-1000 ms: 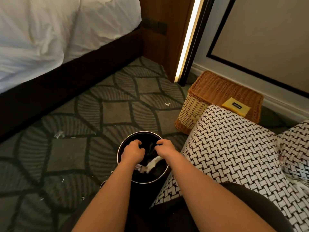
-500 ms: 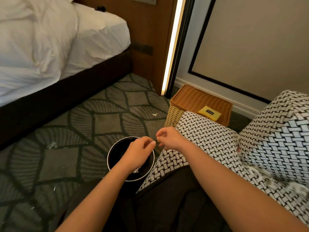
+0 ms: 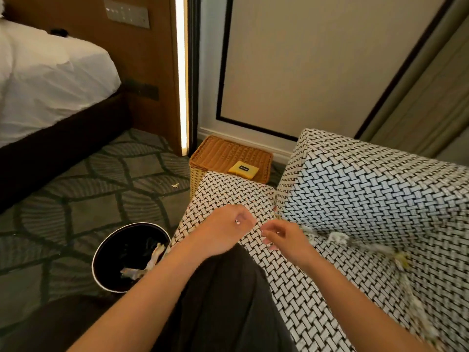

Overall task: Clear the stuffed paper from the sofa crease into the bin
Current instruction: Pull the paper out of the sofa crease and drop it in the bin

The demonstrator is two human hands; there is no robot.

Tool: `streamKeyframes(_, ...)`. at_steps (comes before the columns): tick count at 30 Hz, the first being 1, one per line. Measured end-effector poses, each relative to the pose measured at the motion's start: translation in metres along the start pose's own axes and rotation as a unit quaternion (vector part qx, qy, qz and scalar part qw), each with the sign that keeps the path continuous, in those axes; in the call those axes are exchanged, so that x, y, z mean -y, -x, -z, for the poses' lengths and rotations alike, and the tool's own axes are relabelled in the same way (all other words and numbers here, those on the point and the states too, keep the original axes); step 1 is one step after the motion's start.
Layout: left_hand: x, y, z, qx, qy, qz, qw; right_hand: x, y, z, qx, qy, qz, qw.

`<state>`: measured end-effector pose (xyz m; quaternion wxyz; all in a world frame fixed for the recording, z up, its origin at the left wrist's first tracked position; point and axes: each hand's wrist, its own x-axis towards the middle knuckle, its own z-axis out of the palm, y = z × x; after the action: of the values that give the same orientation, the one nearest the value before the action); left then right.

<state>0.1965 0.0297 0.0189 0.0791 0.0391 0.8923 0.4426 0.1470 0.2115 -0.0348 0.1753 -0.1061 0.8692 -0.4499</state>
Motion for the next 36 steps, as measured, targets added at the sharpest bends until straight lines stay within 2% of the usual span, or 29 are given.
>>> streamKeyframes(3, -0.021, -0.014, -0.025, 0.021, 0.025, -0.005, 0.999, -0.043, 0.013, 0.021, -0.057, 0.007, -0.045, 0.997)
streamKeyframes(8, -0.032, -0.040, -0.074, 0.068, 0.027, 0.022, 0.997, -0.098, 0.024, 0.034, -0.185, 0.087, -0.084, 0.975)
streamKeyframes(10, -0.027, -0.047, -0.092, 0.083, -0.016, 0.037, 0.996, -0.114, 0.027, 0.034, -0.218, 0.093, -0.097, 0.967)
streamKeyframes(12, -0.020, -0.057, -0.107, 0.063, -0.090, 0.051, 0.993, -0.127, 0.029, 0.031, -0.240, 0.100, -0.117, 0.959)
streamKeyframes(14, -0.014, -0.067, -0.118, 0.041, -0.116, 0.068, 0.990, -0.138, 0.026, 0.025, -0.251, 0.138, -0.110, 0.952)
streamKeyframes(17, -0.009, -0.082, -0.132, 0.061, -0.154, 0.081, 0.983, -0.143, 0.011, 0.023, -0.263, 0.207, -0.093, 0.938)
streamKeyframes(22, 0.000, -0.106, -0.154, 0.073, -0.156, 0.073, 0.982, -0.140, -0.021, 0.030, -0.302, 0.251, -0.057, 0.918)
streamKeyframes(30, 0.011, -0.132, -0.173, 0.020, -0.202, 0.088, 0.975, -0.139, -0.044, 0.036, -0.304, 0.288, -0.115, 0.901)
streamKeyframes(36, 0.014, -0.153, -0.179, 0.011, -0.261, 0.103, 0.960, -0.142, -0.050, 0.037, -0.297, 0.282, -0.128, 0.903)
